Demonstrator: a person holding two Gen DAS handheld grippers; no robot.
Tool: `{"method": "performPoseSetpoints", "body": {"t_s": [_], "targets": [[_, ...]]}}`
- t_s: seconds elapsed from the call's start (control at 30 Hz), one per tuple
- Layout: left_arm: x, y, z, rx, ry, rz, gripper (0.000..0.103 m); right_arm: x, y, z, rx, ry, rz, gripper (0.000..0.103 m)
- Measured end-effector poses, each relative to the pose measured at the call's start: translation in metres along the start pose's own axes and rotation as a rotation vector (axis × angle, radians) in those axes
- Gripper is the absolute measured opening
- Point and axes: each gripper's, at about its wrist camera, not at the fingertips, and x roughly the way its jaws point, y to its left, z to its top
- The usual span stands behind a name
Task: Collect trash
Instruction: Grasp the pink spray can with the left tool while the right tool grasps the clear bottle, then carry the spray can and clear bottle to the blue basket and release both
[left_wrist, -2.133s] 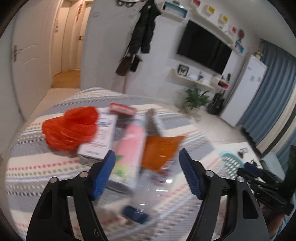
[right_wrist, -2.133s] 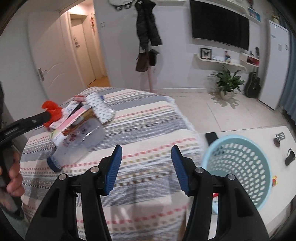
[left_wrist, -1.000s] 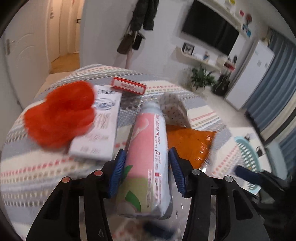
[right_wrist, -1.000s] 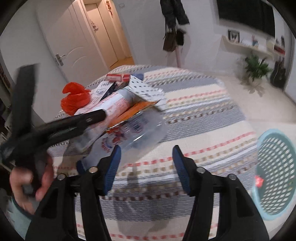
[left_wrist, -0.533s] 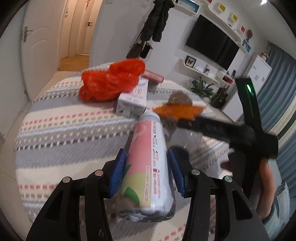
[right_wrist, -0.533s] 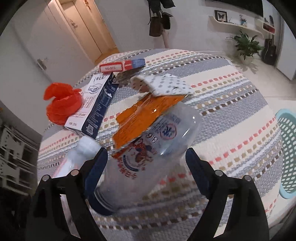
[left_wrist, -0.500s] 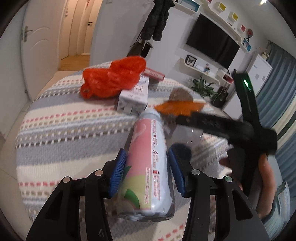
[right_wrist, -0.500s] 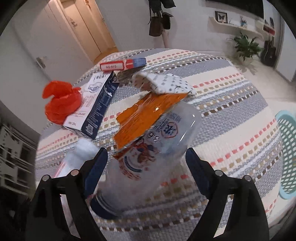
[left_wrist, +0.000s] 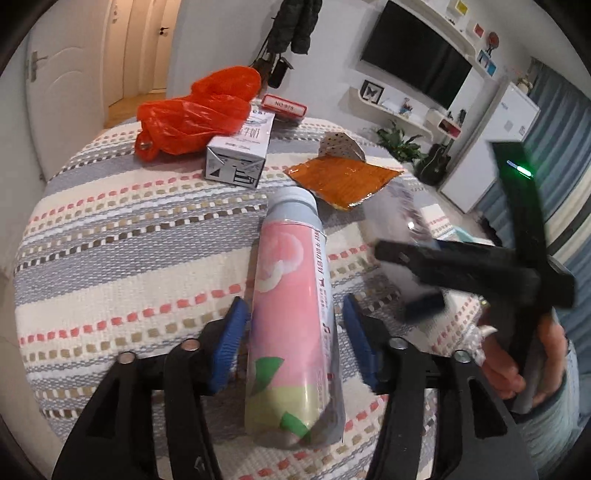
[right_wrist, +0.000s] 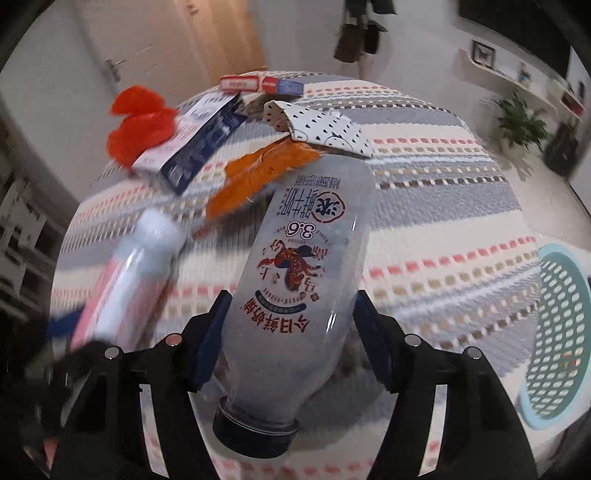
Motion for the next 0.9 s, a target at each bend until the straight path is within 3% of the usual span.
{"method": "performPoseSetpoints", "body": {"t_s": [0.27,0.37,0.4,0.5,0.67,0.73,0.8,0.9], "targets": [[0.034,-0.015,0.010,0.024,0.062,0.103,0.062,-0.018,-0.020,-0.026,-0.054,0.017,-0.012,0.064],[0.038,-0.016,0.015,0.022,0.054,0.128,0.057,-0.021,-0.032,-0.028,-0.007,0.022,-0.007,0.064],[0.039,-0.017,0.016,0.025,0.051,0.142,0.049,-0.021,-0.034,-0.025,0.007,0.020,-0.004,0.064],[0.038,-0.014,0.016,0.008,0.040,0.134,0.046,-0.024,-0.040,-0.021,0.061,0.002,-0.012,0.075],[0.024,-0.009,0.012,-0.036,-0.021,0.083,0.046,-0.010,-0.043,-0.006,0.126,0.027,-0.027,0.076],[0.014,-0.012,0.013,-0.036,-0.059,0.073,0.046,-0.007,-0.042,-0.004,0.125,0.028,-0.056,0.075],[0.005,-0.016,0.013,-0.024,-0.086,0.073,0.046,-0.007,-0.041,-0.004,0.120,0.023,-0.062,0.060],[-0.006,-0.022,0.015,-0.022,-0.125,0.058,0.046,-0.012,-0.040,-0.004,0.102,0.001,-0.078,0.059]]}}
